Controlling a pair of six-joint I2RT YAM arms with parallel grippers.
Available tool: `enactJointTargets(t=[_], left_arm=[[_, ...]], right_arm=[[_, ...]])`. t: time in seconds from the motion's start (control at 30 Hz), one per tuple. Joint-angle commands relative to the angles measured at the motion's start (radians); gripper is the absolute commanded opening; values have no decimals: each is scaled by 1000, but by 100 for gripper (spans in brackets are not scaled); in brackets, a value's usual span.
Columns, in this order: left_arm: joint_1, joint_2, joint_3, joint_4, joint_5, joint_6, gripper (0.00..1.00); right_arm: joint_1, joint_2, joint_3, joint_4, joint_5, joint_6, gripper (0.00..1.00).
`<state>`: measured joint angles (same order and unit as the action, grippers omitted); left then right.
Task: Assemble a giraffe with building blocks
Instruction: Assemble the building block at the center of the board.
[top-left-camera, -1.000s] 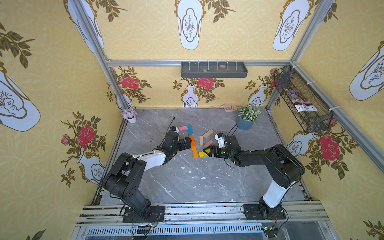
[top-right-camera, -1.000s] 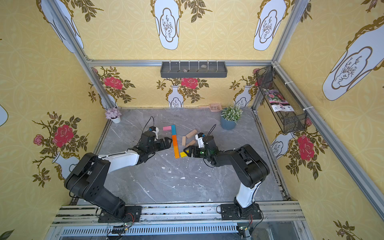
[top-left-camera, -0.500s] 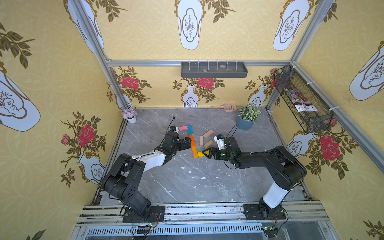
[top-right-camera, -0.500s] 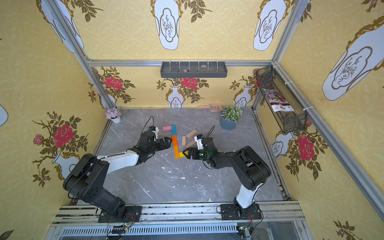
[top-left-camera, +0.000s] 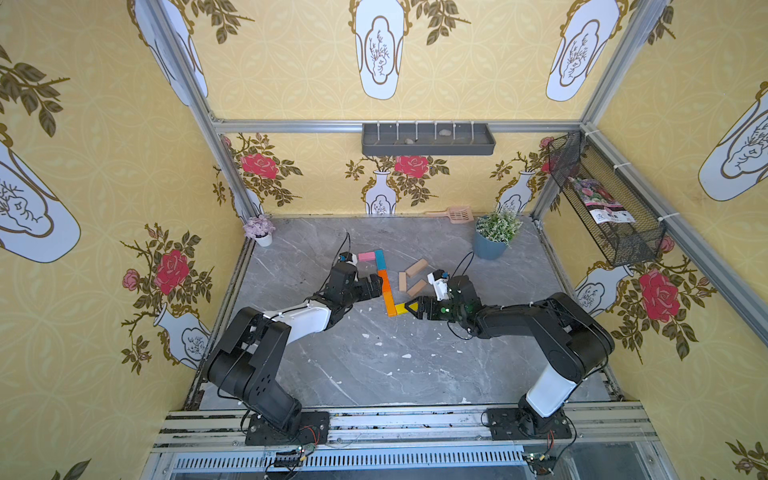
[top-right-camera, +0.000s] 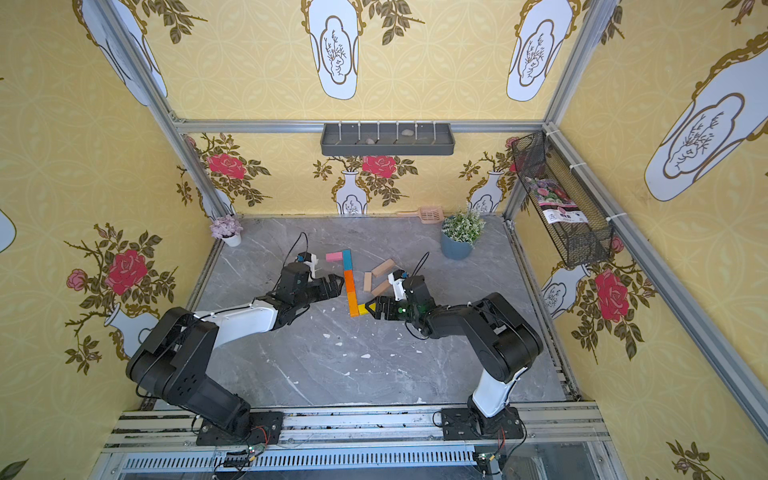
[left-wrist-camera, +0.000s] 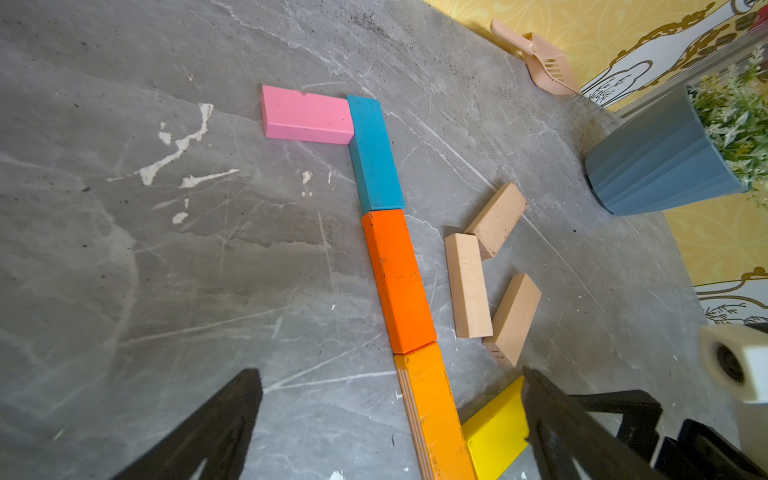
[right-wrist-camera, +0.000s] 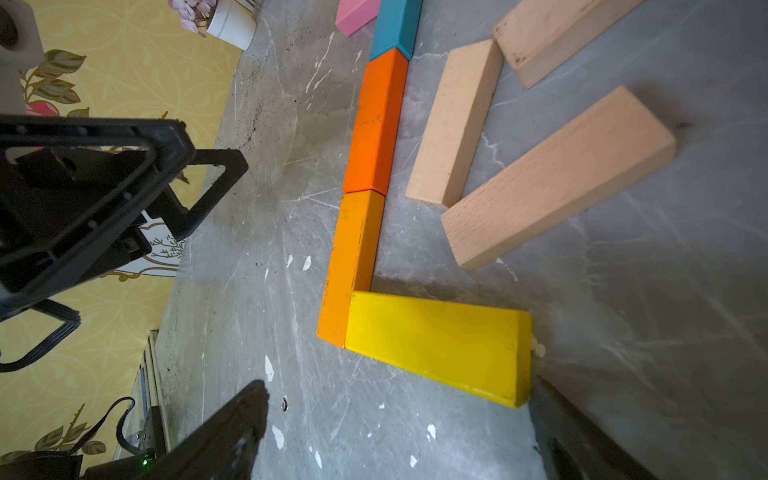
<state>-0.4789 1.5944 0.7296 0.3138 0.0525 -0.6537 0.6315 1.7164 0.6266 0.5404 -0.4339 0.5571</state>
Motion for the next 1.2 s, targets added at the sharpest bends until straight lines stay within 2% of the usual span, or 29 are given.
enactJointTargets(t=[0.0,0.3,0.43,0.53,0.63,0.8,0.93,1.0,1.17], left_arm=[[0,-4,-6,24,-3,14,99],[0,-11,-12,24,-6,14,99],[0,-17,-14,22,-5,4,99],[-1,-48,-46,26,18,-52,99],[-1,-74,-99,60,57,-182,99],[-73,-13,-188,244,75,-361,99],[-147,58,-163,268,46,-392,99],[-166,78,-151,268,32,-399,99],[-191,98,-136,251,-16,-416,99]], right_arm=[[6,11,5,7,-5,10,97],[7,12,-1,1,4,10,97],[3,-37,-10,-41,59,-14,98],[-17,-78,-3,-90,76,-36,98],[-55,-117,14,-133,69,-67,99],[-147,-181,11,-192,85,-149,100],[-202,-258,-81,-134,183,-140,100],[-203,-294,-157,-48,203,-126,100],[-211,-362,-200,-31,233,-111,100]])
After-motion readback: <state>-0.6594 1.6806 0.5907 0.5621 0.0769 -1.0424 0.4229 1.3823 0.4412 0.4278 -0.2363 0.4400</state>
